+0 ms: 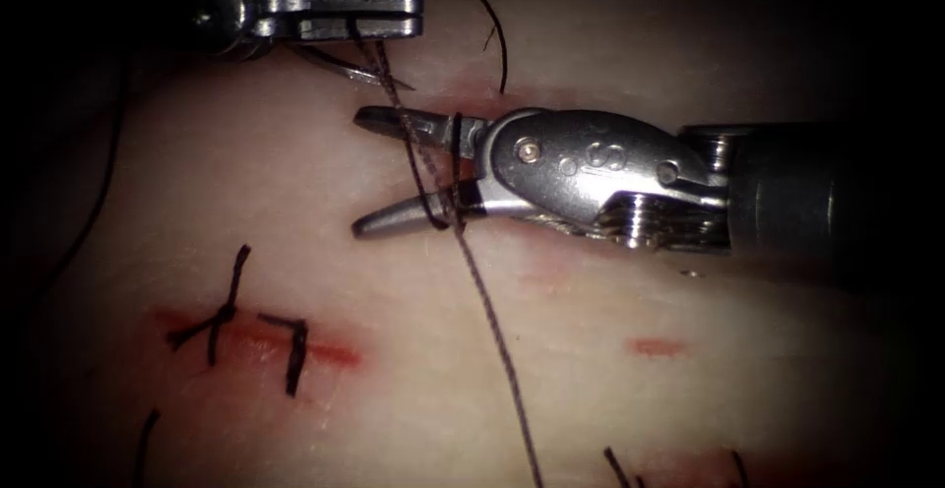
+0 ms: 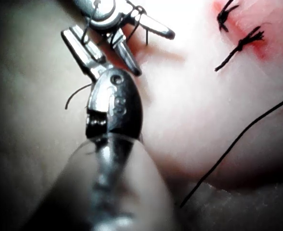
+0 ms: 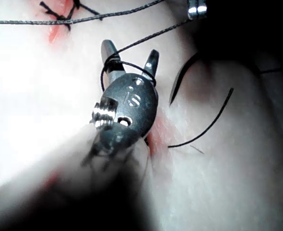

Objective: Wound Closure

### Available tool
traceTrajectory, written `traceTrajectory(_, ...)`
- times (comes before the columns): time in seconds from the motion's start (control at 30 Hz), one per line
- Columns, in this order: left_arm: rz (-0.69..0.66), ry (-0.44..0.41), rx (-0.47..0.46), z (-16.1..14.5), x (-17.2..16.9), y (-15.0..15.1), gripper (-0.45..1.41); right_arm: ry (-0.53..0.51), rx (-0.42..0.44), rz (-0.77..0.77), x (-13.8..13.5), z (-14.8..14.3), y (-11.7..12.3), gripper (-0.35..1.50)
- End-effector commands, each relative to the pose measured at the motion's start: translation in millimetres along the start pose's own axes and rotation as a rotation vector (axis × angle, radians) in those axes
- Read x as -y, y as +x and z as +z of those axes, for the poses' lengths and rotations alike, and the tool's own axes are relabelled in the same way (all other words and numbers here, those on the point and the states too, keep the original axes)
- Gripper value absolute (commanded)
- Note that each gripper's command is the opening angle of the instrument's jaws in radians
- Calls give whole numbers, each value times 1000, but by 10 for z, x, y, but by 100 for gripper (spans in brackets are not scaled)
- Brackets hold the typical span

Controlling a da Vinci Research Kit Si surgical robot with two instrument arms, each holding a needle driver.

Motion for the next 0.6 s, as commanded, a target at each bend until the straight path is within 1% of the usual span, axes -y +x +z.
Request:
traceTrajectory(0.03,-1,3,-10,5,2,-7,-45,16,-9,5,-3,10,0,74)
traceTrajectory(0.1,-2,11,-27,6,3,-11,-45,31,-14,12,-2,10,-1,73)
traceTrajectory(0.17,4,18,-38,7,3,-15,-45,50,-21,18,-2,10,-1,66)
traceTrajectory(0.3,18,15,-54,10,0,-27,-45,72,-56,38,-2,9,-1,61)
traceTrajectory(0.4,32,10,-65,9,-5,-38,-45,89,-92,53,-1,7,-1,61)
traceTrajectory(0.6,60,-7,-79,4,-16,-59,-45,147,-218,116,-1,7,-1,51)
